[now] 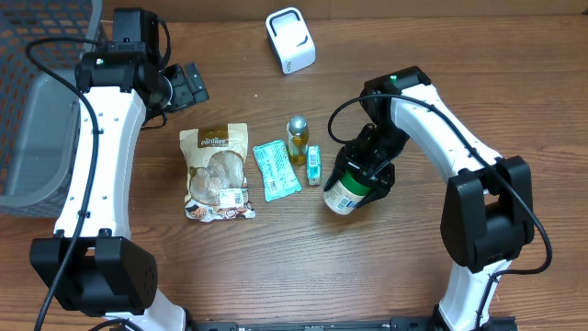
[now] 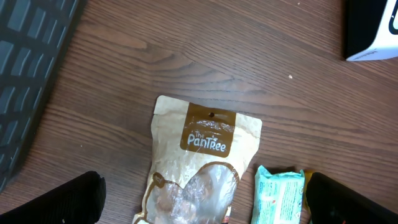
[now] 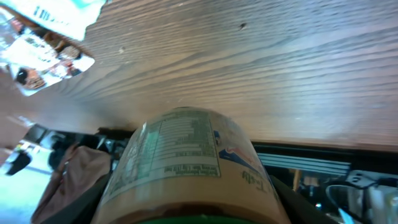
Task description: Scan the item barcode
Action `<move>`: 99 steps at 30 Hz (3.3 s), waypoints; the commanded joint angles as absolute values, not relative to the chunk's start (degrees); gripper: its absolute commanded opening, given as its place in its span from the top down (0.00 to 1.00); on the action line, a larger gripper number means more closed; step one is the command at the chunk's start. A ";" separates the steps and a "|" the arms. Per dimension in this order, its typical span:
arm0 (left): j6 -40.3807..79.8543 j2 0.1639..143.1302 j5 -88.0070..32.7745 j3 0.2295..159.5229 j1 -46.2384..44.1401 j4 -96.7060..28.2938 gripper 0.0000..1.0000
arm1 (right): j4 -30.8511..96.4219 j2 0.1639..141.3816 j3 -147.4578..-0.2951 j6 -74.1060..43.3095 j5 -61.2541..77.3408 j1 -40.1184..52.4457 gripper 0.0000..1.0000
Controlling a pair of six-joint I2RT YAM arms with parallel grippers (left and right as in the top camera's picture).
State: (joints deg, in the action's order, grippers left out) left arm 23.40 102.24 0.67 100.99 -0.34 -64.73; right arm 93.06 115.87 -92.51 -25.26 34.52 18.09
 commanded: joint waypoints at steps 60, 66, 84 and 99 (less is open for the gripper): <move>22.68 101.60 0.58 102.04 -0.40 -64.69 0.00 | 96.62 114.21 -93.49 -25.45 47.55 17.93 0.96; 22.68 101.60 0.58 102.04 -0.40 -64.69 0.00 | 96.36 114.21 -93.49 -26.33 47.68 17.93 0.96; 22.68 101.60 0.58 102.04 -0.40 -64.69 0.00 | 97.12 114.21 -93.49 -37.47 49.12 17.93 0.96; 22.68 101.60 0.58 102.04 -0.40 -64.69 0.00 | 97.12 114.21 -93.49 -34.00 52.84 18.96 0.96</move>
